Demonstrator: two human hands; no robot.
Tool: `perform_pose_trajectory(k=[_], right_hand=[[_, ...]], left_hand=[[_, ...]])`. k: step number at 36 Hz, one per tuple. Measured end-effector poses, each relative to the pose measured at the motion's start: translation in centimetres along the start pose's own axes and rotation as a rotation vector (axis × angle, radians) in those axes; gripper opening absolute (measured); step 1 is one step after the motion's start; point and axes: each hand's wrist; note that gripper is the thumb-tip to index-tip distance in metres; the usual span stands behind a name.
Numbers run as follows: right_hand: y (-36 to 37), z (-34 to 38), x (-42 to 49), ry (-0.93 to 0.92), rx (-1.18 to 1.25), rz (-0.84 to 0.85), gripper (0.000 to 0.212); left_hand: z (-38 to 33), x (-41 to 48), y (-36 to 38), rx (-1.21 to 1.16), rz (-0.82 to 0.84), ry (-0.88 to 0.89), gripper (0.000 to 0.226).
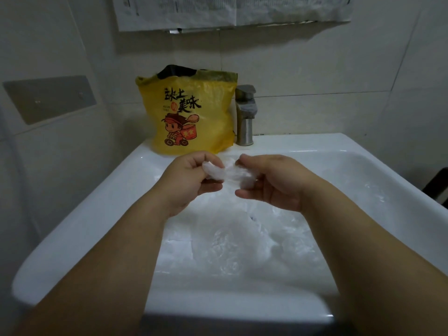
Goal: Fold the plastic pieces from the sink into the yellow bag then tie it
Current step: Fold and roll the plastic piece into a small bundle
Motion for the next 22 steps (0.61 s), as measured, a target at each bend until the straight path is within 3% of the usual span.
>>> perform_pose_trajectory(k=[4, 8, 10, 15, 19, 22], right_hand=[[-0.1, 0.0, 0.1, -0.115, -0.008, -0.049, 0.007], [-0.2, 0.0, 0.1, -0.175, -0.103, -0.035, 0.015], [-0.1, -0.2, 0.1, -0.195, -0.166, -0.020, 0.016], [-0.1, -0.5, 0.6, -0.252, -0.266, -0.061, 0.026], [-0.4, -0.6, 0.6, -0.270, -0.324, -0.072, 0.051], [-0.6, -0.7, 0.6, -0.322, -0.454, -0.088, 0.059]], left_hand=[[-0.7, -0.3, -0.2, -0.101, 0.054, -0.036, 0.030], [-1.0, -0.4, -0.5, -0.220, 0.092, -0.109, 0.050], [-0.8, -0.3, -0.4, -0.096, 0.017, -0.134, 0.052], [-0.2, -0.3, 0.0, 0.121, -0.013, -0.046, 0.010], [0.1, -0.2, -0.4, 0.176, -0.029, -0.023, 0.024], [0.2, 0.0, -0.4, 0.211, -0.062, 0.017, 0.029]])
Point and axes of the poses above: each hand's wrist, its own x-axis towards the middle knuckle, its own y-axis out of the palm, z = x × y, and after that the axes turned 14 degrees about x, right-handed
